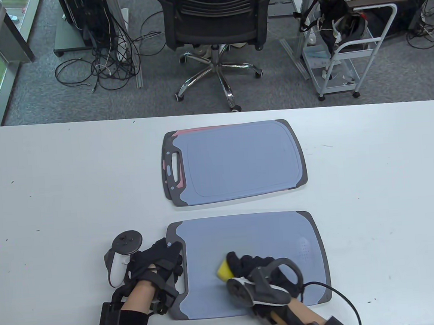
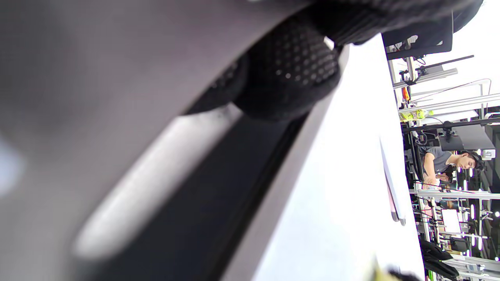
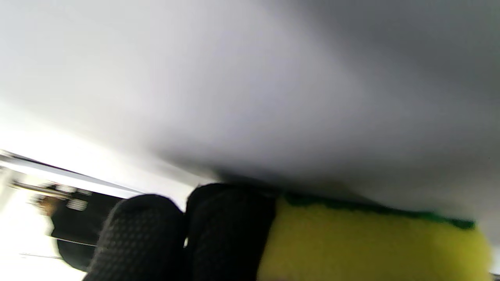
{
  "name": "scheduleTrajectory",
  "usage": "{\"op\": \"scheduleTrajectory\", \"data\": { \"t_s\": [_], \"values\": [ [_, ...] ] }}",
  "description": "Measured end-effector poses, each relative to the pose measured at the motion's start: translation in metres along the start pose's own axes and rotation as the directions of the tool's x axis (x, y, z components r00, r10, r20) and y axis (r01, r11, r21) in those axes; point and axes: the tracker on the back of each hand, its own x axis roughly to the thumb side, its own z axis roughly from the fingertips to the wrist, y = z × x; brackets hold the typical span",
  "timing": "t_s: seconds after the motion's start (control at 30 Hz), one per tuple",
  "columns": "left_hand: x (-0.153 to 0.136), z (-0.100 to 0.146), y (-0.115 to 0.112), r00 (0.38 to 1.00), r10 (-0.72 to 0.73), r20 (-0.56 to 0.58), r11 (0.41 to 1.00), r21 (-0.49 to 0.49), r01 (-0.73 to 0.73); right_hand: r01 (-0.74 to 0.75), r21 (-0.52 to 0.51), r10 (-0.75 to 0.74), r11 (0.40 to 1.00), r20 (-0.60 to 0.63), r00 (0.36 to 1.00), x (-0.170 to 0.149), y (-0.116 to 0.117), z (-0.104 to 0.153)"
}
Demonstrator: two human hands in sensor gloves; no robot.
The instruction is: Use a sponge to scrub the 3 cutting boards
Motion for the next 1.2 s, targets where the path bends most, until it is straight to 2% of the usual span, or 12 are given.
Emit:
{"op": "scheduleTrajectory", "data": {
  "t_s": [0.13, 0.2, 0.27, 0.33, 0.4, 0.5, 0.67, 0.77, 0.83, 0.93, 1.07, 1.2],
  "values": [
    [0.0, 0.0, 0.0, 1.0, -0.001, 0.001, 1.0, 0.0, 0.001, 0.069, 0.063, -0.048, 0.996, -0.29, 0.956, -0.09, 0.019, 0.036],
    [0.0, 0.0, 0.0, 1.0, 0.0, 0.001, 1.0, 0.0, 0.0, 0.129, 0.036, -0.109, 0.991, -0.348, 0.931, -0.111, 0.023, 0.047],
    [0.0, 0.0, 0.0, 1.0, 0.0, 0.001, 1.0, 0.0, 0.0, 0.12, 0.011, -0.109, 0.993, -0.331, 0.937, -0.106, 0.021, 0.044],
    [0.0, 0.0, 0.0, 1.0, -0.002, 0.002, 1.0, 0.001, 0.002, 0.055, 0.032, -0.044, 0.998, -0.264, 0.964, -0.088, 0.017, 0.032],
    [0.0, 0.0, 0.0, 1.0, -0.006, 0.001, 1.0, 0.005, 0.006, 0.078, -0.001, -0.077, 0.997, -0.169, 0.983, -0.057, 0.01, 0.016],
    [0.0, 0.0, 0.0, 1.0, -0.004, 0.0, 1.0, 0.004, 0.004, 0.1, -0.01, -0.099, 0.995, 0.057, 0.993, 0.015, -0.006, -0.01],
    [0.0, 0.0, 0.0, 1.0, 0.0, 0.0, 1.0, 0.0, 0.0, -0.006, -0.073, 0.032, 0.997, 0.365, 0.93, 0.123, -0.026, -0.027],
    [0.0, 0.0, 0.0, 1.0, 0.003, 0.0, 1.0, -0.004, -0.003, -0.024, -0.086, 0.057, 0.996, 0.393, 0.918, 0.148, -0.031, -0.033],
    [0.0, 0.0, 0.0, 1.0, 0.005, 0.001, 1.0, -0.007, -0.005, -0.029, -0.071, 0.054, 0.997, 0.384, 0.922, 0.14, -0.031, -0.033],
    [0.0, 0.0, 0.0, 1.0, 0.004, 0.002, 1.0, -0.005, -0.004, -0.029, -0.059, 0.043, 0.998, 0.261, 0.964, 0.095, -0.022, -0.025],
    [0.0, 0.0, 0.0, 1.0, 0.005, 0.002, 1.0, -0.006, -0.005, -0.006, 0.009, 0.006, 1.0, -0.005, 1.0, 0.0, -0.005, 0.004],
    [0.0, 0.0, 0.0, 1.0, -0.001, 0.003, 1.0, -0.001, 0.001, 0.048, 0.061, -0.026, 0.997, -0.316, 0.948, -0.09, 0.015, 0.045]
  ]
}}
